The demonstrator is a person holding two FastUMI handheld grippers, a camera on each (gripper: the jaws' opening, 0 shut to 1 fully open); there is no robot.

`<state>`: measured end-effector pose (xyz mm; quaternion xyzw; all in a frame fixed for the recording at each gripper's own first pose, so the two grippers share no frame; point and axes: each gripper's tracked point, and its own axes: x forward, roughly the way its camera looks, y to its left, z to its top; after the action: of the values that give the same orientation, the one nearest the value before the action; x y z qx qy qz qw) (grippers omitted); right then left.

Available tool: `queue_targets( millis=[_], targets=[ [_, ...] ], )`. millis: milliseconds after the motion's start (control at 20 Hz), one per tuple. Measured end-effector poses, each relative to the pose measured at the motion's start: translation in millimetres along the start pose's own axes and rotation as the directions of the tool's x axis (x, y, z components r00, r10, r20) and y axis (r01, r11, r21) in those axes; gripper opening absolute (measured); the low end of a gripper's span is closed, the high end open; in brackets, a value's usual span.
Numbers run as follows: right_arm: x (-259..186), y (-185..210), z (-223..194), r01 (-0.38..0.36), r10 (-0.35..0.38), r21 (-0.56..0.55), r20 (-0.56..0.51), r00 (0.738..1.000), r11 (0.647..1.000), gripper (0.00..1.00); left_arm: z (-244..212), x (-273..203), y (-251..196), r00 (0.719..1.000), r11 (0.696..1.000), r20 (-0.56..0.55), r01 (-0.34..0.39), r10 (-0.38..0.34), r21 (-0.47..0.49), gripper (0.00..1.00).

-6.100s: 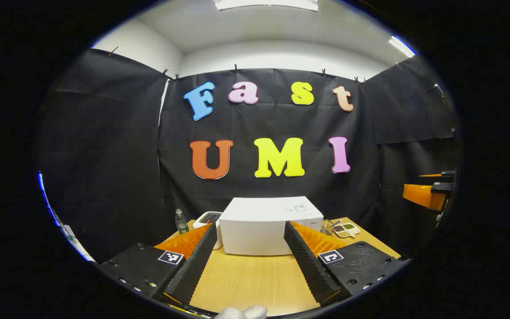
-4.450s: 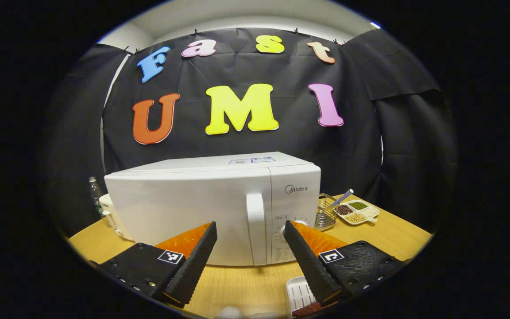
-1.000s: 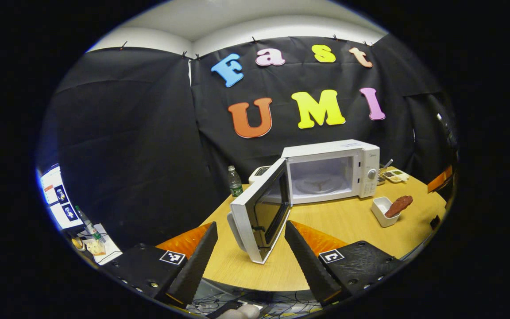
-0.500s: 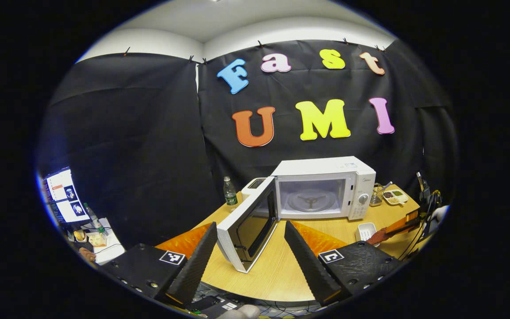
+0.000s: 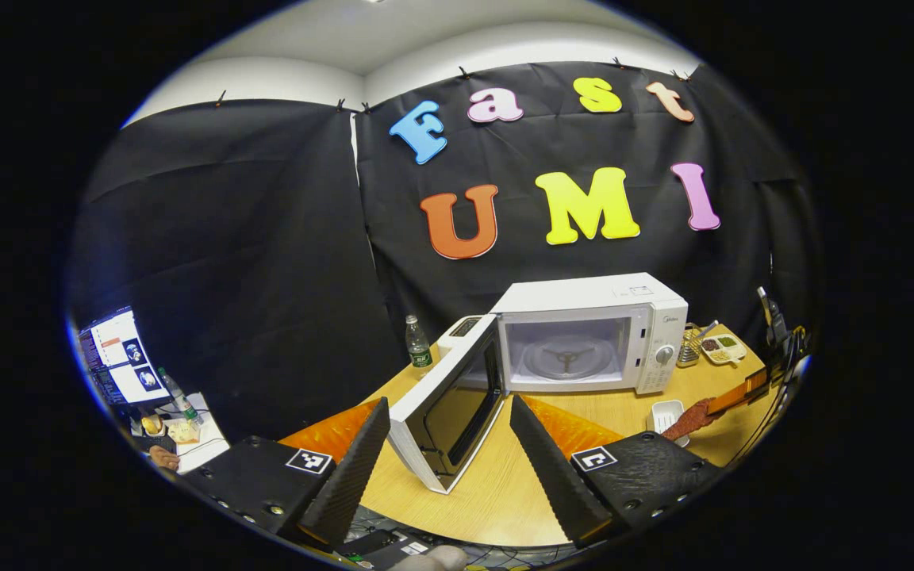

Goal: Open the microwave oven with the left hand, put the food in, and close the microwave oven.

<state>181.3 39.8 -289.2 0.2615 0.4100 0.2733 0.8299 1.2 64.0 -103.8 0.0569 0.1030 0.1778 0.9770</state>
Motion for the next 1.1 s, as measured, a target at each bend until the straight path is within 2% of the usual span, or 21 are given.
queue_targets(
  millis=[100,200,350,450,550,650,700,800,950,1100],
  targets=[
    [-11,23,10,-0.015,0.017,-0.029,0.042,0.999,0.999,0.12,0,4,2,1.0,1.0,0.02,0.01,-0.011,0.006,0.94],
    [-13,50,21,-0.03,0.031,-0.006,0.102,0.994,1.0,0.12,-2,8,4,0.999,0.999,0.017,0.032,-0.033,0.016,0.94],
    [0,81,38,-0.026,0.004,0.09,0.226,0.974,0.996,0.12,-5,14,6,0.995,0.995,0.028,0.1,-0.1,0.013,0.94],
    [17,106,42,-0.06,0.01,0.157,0.299,0.954,0.986,0.12,-12,17,7,0.986,0.986,0.006,0.166,-0.166,0.011,0.94],
    [41,124,53,-0.091,0.004,0.217,0.372,0.928,0.972,0.12,-14,19,16,0.977,0.977,0.007,0.215,-0.215,0.006,0.94],
    [70,133,55,-0.079,-0.043,0.268,0.419,0.907,0.96,0.12,-20,26,25,0.969,0.969,0.0,0.246,-0.246,-0.013,0.94],
    [84,139,61,-0.096,-0.054,0.3,0.456,0.888,0.949,0.12,-24,29,30,0.967,0.967,-0.007,0.255,-0.255,-0.01,0.94],
    [111,154,74,-0.149,-0.071,0.364,0.526,0.848,0.919,0.12,-22,36,45,0.966,0.966,0.009,0.259,-0.259,0.001,0.94],
    [156,157,102,-0.17,-0.153,0.448,0.598,0.787,0.878,0.12,-23,51,66,0.964,0.964,0.029,0.265,-0.266,0.034,0.94],
    [202,167,130,-0.226,-0.193,0.516,0.636,0.748,0.826,0.12,-29,69,82,0.964,0.964,0.034,0.261,-0.263,0.044,0.94]
  ],
)
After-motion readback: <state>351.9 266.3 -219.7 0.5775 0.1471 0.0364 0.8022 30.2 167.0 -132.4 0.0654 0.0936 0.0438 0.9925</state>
